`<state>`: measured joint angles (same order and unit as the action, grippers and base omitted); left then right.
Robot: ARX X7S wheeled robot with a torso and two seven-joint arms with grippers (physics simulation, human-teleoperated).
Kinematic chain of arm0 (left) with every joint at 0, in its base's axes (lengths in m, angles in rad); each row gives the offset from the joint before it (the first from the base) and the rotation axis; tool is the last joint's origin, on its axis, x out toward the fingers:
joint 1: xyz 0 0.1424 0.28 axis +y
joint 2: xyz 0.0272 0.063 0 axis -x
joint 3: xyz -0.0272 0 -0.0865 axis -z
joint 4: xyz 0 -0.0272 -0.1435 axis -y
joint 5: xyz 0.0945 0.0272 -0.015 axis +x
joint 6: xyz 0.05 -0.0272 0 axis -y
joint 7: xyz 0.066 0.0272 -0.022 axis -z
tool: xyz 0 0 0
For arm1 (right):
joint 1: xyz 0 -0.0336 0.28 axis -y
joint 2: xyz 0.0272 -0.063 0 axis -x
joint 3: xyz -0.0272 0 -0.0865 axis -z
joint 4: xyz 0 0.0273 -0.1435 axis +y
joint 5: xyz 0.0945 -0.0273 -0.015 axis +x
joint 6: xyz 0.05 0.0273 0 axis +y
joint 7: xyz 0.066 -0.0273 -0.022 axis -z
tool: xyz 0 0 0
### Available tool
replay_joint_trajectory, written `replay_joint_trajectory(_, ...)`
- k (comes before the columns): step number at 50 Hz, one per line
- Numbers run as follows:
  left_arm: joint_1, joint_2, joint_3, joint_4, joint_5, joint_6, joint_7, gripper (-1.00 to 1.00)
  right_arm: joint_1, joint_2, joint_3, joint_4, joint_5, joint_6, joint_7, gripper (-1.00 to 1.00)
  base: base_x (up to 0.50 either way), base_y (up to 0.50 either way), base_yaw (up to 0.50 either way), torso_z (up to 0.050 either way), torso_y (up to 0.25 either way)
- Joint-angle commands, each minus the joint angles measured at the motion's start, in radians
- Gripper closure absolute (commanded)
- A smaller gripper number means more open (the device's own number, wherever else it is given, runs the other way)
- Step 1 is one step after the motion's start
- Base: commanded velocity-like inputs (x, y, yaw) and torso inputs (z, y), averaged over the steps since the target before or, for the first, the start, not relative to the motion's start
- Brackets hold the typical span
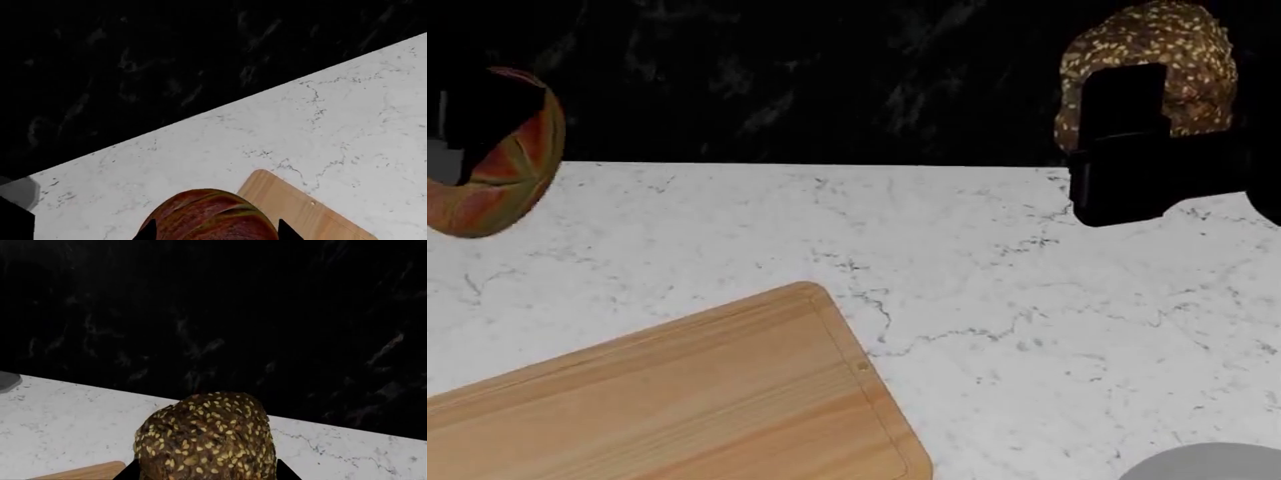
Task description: Place all breads on the cutting board.
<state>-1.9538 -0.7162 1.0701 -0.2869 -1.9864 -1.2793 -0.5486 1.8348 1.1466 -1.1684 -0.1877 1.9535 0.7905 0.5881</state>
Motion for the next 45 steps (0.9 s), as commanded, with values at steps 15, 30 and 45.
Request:
replay_joint_trajectory(15,0.116,0.074,0.115,0.041,0.018,-0.091,0.053,1.00,-0.006,0.004,0.018,0.000,-0.031,0.007,-0.019,1.00,0.00,0.00,0.00,0.000,0.001)
replay_joint_trajectory(30,0.208,0.032,0.134,0.124,0.033,-0.061,0.048,1.00,-0.026,-0.004,0.014,0.001,-0.042,0.000,-0.022,1.00,0.00,0.00,0.00,0.001,0.001)
replay_joint_trajectory(45,0.214,0.013,0.165,0.152,0.040,-0.089,0.039,1.00,-0.046,0.008,0.017,-0.004,-0.055,-0.014,-0.037,1.00,0.00,0.00,0.00,0.000,0.001)
